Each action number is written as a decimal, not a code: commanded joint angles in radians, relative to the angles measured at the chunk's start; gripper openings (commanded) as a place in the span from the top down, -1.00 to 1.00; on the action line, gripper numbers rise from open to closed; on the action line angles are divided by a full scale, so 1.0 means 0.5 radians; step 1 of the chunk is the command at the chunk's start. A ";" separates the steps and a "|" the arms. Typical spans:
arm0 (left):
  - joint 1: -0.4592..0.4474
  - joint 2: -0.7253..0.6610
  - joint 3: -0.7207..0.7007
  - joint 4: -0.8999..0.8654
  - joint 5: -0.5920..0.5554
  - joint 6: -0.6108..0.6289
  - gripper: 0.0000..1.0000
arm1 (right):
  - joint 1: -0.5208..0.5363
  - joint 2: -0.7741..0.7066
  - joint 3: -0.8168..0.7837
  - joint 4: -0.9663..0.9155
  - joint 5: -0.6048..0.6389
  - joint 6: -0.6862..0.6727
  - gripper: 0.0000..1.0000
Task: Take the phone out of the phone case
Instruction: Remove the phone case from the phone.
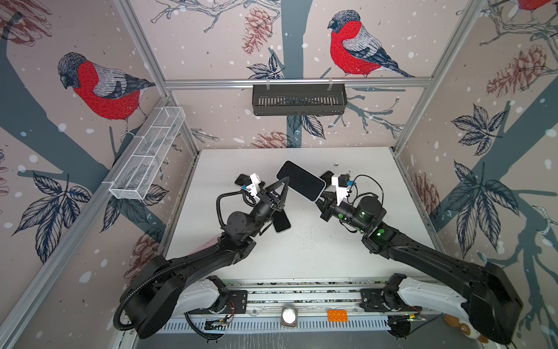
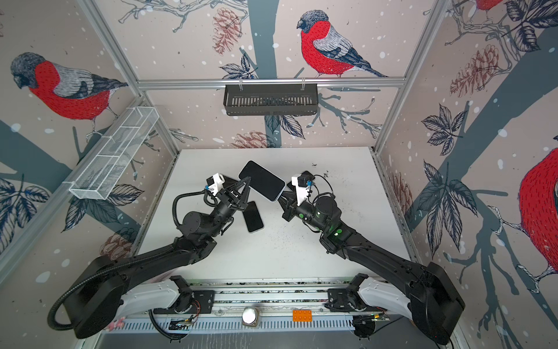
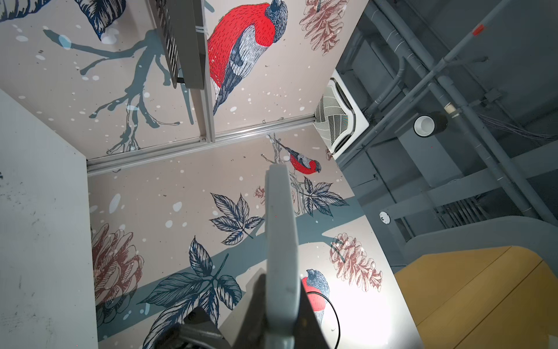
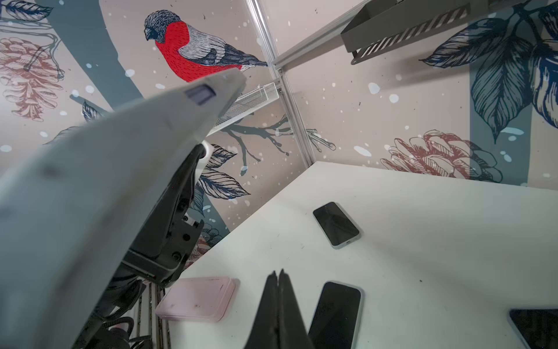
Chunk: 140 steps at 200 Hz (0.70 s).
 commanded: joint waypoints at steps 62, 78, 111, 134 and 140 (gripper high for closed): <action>0.030 -0.078 -0.055 0.140 -0.067 0.055 1.00 | -0.099 -0.626 -0.408 0.168 -0.178 0.520 -0.64; 0.030 -0.026 -0.045 0.192 -0.035 0.062 1.00 | -0.098 -0.628 -0.385 0.219 -0.258 0.624 -0.64; 0.028 0.041 -0.035 0.235 0.017 0.098 1.00 | -0.101 -0.570 -0.315 0.273 -0.343 0.721 -0.64; 0.033 0.072 -0.032 0.302 0.097 0.136 1.00 | -0.225 -0.567 -0.286 0.234 -0.354 0.829 -0.62; 0.036 0.077 -0.032 0.314 0.121 0.146 1.00 | -0.293 -0.557 -0.292 0.259 -0.404 0.888 -0.61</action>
